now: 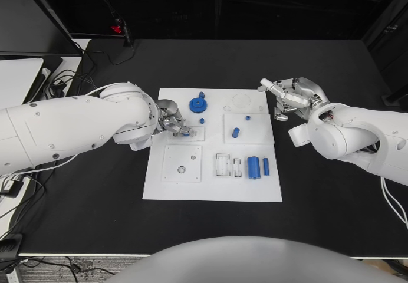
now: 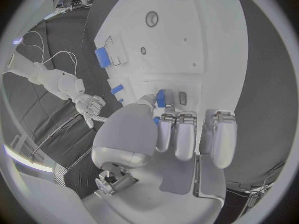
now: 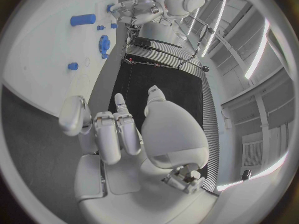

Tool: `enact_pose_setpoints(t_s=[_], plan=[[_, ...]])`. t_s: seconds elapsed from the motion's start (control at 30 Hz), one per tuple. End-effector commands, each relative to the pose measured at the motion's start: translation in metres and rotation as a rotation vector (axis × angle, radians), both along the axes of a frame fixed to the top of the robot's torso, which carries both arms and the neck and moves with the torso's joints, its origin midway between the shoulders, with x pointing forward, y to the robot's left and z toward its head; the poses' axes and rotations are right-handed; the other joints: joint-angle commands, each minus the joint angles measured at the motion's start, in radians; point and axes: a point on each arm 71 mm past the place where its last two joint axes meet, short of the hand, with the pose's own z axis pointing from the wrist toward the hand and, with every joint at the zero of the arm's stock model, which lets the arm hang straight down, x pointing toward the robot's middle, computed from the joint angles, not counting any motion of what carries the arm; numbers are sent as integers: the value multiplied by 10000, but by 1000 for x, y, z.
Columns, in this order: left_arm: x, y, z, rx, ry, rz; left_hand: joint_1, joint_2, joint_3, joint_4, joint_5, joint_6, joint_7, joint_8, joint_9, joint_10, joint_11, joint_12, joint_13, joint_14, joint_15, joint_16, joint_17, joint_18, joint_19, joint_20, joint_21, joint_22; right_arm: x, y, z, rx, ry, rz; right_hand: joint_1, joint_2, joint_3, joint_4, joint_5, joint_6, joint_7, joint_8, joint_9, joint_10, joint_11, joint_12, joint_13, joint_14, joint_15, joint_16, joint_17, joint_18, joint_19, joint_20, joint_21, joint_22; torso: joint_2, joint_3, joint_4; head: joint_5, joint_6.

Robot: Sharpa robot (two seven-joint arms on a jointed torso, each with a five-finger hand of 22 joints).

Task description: Assemble the parts on the task board

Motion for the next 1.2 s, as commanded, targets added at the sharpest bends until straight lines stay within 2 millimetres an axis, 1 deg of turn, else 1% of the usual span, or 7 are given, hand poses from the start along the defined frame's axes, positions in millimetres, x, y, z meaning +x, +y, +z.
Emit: enact_pose_setpoints(t_s=[0.03,0.23,0.47,0.6,0.8,0.9,1.2], plan=[[-3,0,-5,249,317,-160,-104,-2,-63,-8,-58,-28,30,-48,-86,1133,-5,34,2627,1049,25,9,2630,-65,1044,25,31,2634,0,1,1,40,-86,29,18,103,-46,-1,54,-61,6,29,10,1040,63,26,2632,1039,73,25,2635,66,-76,-18,-42,538,6,2,3,-6,1],[-3,0,-5,235,304,-153,-242,-79,-167,-5,-158,-16,40,-66,-124,1133,0,34,2627,1049,34,9,2630,-65,1044,31,31,2634,0,1,1,40,-82,30,17,111,-51,-2,55,-68,6,42,12,1040,63,26,2632,1039,73,25,2635,62,-63,-18,-31,548,4,0,1,0,1],[-3,0,-4,155,243,-138,-1197,-106,-657,-3,-459,65,84,-78,-217,1133,43,34,2627,1049,83,9,2630,-65,1044,67,31,2634,0,0,1,36,-81,19,17,111,-51,-2,55,-68,6,42,12,1040,63,26,2632,1039,73,25,2635,62,-63,-18,-31,548,1,-3,-1,3,1],[-3,1,-4,88,216,-170,-2149,-135,-1221,-18,-1607,147,85,17,-207,1133,48,34,2627,1049,104,9,2630,-65,1044,92,31,2634,0,0,1,32,-82,8,17,111,-51,-2,55,-68,6,42,12,1040,63,26,2632,1039,73,25,2635,62,-63,-18,-31,548,2,-1,3,-4,1],[-4,2,-4,20,199,-203,-3181,29,-1953,-32,-3868,167,96,177,-134,1133,53,34,2627,1049,113,9,2630,-65,1044,104,31,2634,0,0,1,30,-78,4,18,119,-54,-3,57,-72,6,52,13,1040,63,26,2632,1039,73,25,2635,63,-64,-18,-34,547,-2,-1,1,-9,1],[-4,3,-4,-35,163,-188,-3464,194,-2203,-18,-4519,172,91,250,-96,1133,51,34,2627,1049,115,9,2630,-65,1044,111,31,2634,0,0,1,28,-70,2,18,119,-54,-3,57,-72,6,52,13,1040,63,26,2632,1039,73,25,2635,63,-64,-18,-34,547,2,-2,3,-13,1],[-6,4,-2,-332,-51,-189,-4030,531,-2634,-18,-4783,215,65,414,26,1133,28,34,2627,1049,89,9,2630,-65,1044,93,31,2634,1,0,1,20,-52,-7,20,126,-56,-4,57,-76,5,61,14,1040,63,26,2632,1039,73,25,2635,65,-70,-18,-42,543,4,-4,1,-19,1]])
